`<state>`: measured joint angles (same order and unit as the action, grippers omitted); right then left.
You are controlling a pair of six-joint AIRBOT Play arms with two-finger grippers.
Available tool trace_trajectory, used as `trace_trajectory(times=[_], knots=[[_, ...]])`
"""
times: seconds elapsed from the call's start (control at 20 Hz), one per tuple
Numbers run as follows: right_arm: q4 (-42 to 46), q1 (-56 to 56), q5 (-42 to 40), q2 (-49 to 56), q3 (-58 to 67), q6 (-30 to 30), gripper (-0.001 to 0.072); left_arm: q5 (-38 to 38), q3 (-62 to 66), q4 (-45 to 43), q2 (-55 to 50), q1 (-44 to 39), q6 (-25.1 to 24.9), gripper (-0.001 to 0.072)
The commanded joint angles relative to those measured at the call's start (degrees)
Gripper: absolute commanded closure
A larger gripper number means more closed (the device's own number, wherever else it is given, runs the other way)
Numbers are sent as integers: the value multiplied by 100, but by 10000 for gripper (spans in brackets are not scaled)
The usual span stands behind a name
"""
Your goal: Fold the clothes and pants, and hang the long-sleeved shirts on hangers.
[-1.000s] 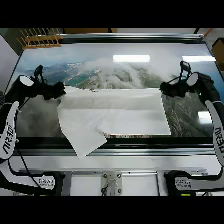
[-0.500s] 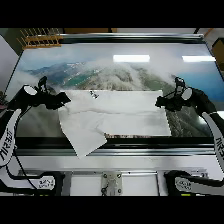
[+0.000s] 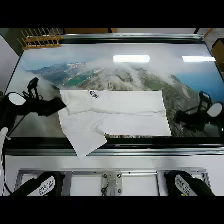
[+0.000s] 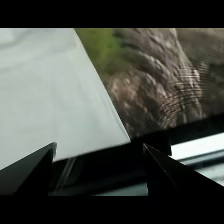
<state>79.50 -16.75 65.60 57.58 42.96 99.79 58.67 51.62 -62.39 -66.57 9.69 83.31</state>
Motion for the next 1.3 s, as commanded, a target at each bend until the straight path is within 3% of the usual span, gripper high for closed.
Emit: trace_trajectory(times=[0.0,0.25,0.5,0.65,0.7,0.75,0.8,1.0,1.25], knots=[[-557,-581,-229,-472,-1311,658,124,-157,-898,-48,612,-343,11,215],[-1843,-479,-1674,-323,-2258,656,126,-444,-1403,-57,973,-772,52,215],[-1937,26,-2859,33,-2293,656,127,-483,-1394,-52,975,-780,205,215],[-1932,264,-3143,136,-2288,654,137,-476,-1394,-59,975,-778,205,215],[-1932,284,-3154,136,-2286,649,316,-466,-1394,-63,975,-778,205,214],[-1934,280,-3121,125,-2277,540,626,-396,-1388,-70,975,-743,208,215],[-1928,280,-3056,101,-2269,457,704,-223,-1388,-96,975,-632,227,214],[-1934,280,-2914,-11,-2253,238,705,686,-1606,-533,977,39,363,211],[-1941,280,-2914,-46,-2253,240,705,380,-2673,-492,975,155,494,212]])
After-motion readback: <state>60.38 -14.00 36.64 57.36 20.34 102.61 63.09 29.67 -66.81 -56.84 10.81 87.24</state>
